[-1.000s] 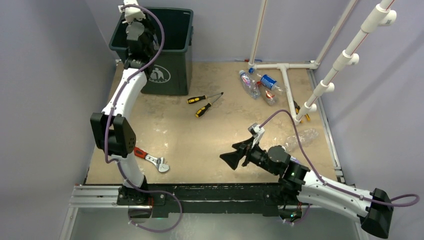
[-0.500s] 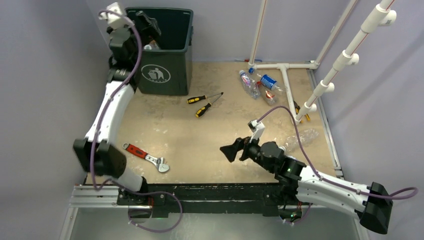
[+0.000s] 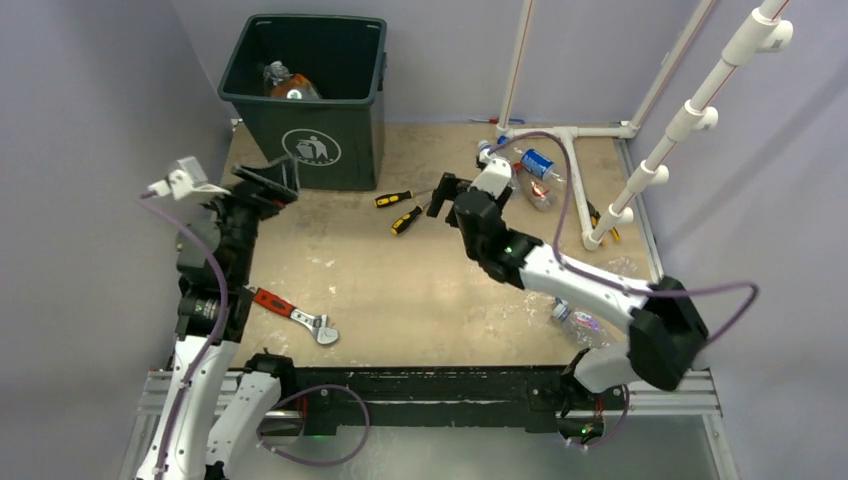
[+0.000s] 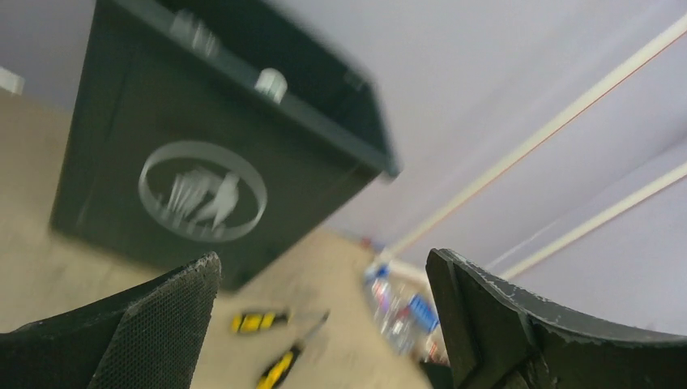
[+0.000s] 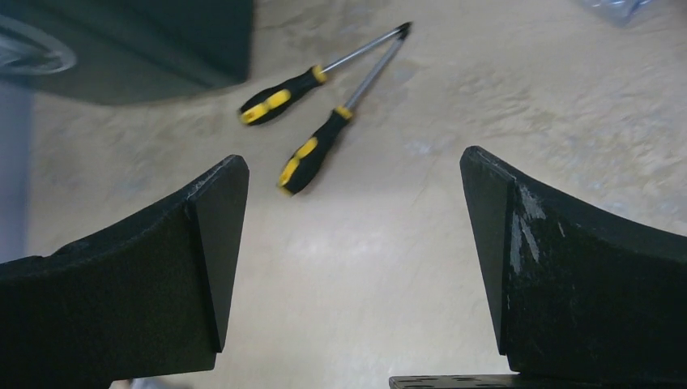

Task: Put the plastic bottles in the bin
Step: Place the plastic bottle in the trash bin, then pick up the plastic bottle at the center of the board.

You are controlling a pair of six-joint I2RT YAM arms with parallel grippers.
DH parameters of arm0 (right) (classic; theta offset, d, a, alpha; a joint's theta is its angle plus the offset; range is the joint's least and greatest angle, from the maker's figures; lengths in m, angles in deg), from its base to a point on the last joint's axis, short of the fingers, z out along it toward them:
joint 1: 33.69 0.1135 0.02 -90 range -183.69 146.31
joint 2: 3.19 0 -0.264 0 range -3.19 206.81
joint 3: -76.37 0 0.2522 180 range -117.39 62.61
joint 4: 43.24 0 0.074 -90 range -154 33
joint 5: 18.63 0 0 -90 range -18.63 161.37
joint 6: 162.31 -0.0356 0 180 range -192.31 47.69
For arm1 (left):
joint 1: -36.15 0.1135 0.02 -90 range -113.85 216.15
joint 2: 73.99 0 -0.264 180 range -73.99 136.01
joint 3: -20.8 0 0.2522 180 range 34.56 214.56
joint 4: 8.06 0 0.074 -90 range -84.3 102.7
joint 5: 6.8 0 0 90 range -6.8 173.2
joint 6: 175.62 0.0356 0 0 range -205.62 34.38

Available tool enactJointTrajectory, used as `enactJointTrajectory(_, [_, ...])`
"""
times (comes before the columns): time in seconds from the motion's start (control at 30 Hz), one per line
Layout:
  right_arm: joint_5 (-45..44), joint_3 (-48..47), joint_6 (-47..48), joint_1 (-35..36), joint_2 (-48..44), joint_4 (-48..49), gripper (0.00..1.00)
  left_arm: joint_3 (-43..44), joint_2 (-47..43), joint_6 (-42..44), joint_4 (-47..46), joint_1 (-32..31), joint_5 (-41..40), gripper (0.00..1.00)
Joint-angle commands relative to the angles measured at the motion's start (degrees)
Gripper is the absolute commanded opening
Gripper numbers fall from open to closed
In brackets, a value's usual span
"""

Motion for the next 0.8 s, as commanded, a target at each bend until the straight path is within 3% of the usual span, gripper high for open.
enactJointTrajectory(0.0, [-5.5,-7.7,5.0,-5.5,10.6,-3.7,0.99,-7.2,-4.2,-3.4,10.6,0.3,4.6,0.99])
enactJointTrajectory(0.37, [-9.5,-17.9,14.1,-17.4,24.2,-0.3,0.99,-16.1,-10.3,-2.1,16.0,-3.0,4.7,0.99])
enactJointTrajectory(0.57, [-7.7,-20.9,18.6,-22.9,29.6,0.8,0.99,-19.4,-9.9,-1.2,16.2,-3.4,5.4,0.99])
enactJointTrajectory(0.77, [-3.7,-20.4,24.6,-24.1,33.4,7.2,0.99,-22.3,-9.2,-2.2,14.1,-3.4,7.0,0.99])
